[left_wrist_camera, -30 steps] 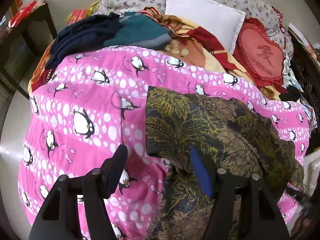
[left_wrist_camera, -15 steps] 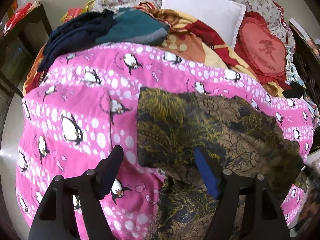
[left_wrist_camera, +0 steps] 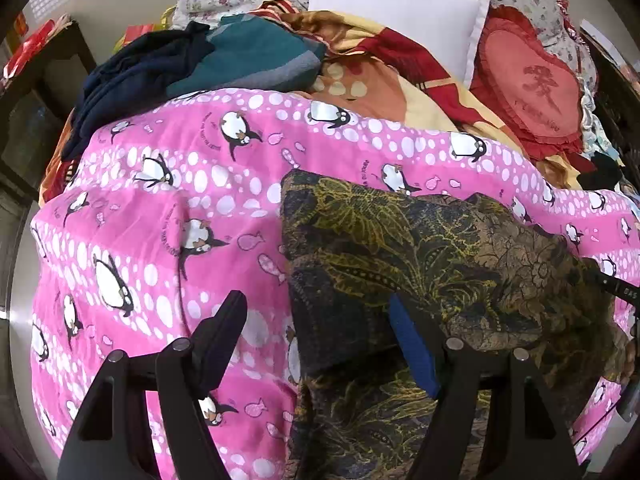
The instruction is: Fold small clothes
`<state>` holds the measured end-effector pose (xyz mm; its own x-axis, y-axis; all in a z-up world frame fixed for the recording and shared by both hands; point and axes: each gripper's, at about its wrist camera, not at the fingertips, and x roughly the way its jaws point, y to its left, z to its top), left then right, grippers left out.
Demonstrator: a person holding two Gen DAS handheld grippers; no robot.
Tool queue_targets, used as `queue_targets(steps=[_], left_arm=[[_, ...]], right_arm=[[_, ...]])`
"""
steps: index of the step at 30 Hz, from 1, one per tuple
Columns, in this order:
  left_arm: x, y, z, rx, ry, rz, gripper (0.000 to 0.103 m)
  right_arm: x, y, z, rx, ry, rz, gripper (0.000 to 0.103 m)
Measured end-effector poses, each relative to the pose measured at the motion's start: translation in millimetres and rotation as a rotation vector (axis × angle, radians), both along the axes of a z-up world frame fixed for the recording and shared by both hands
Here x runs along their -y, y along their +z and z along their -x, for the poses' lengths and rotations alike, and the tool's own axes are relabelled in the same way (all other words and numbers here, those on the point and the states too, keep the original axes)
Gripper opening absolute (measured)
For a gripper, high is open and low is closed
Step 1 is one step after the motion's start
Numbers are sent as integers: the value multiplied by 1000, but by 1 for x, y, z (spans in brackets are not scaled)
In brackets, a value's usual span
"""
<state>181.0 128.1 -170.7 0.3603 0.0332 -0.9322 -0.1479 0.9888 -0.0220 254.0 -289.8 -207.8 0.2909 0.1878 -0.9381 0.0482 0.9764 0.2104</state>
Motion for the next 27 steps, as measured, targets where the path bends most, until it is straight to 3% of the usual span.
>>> queue_targets(steps=[2,4,7,12,14,16,20,27], left_arm=[[-2,8,3,26,-13,12,73],[-1,14,6,48,-36,22,73],[3,19,4,72,-63,32,78],[18,7,-6,61,-82,53,78],[23,-1,-8,41,-92,49,78],[26,-12,-8,4,-108,47,78],[26,-25,0,-38,-125,38,78],[23,-34,8,-64,-120,24,78]], right_arm=[[10,17,13,52,-51,-99,41],[10,32,30,67,-45,-131,64],[6,33,47,45,-35,-109,66],[-2,7,40,-2,-53,-96,66],[-2,-6,36,-27,-91,-93,58],[1,-11,37,-34,-102,-154,8],[8,9,49,47,-98,-128,8],[10,-2,45,8,-100,-65,7]])
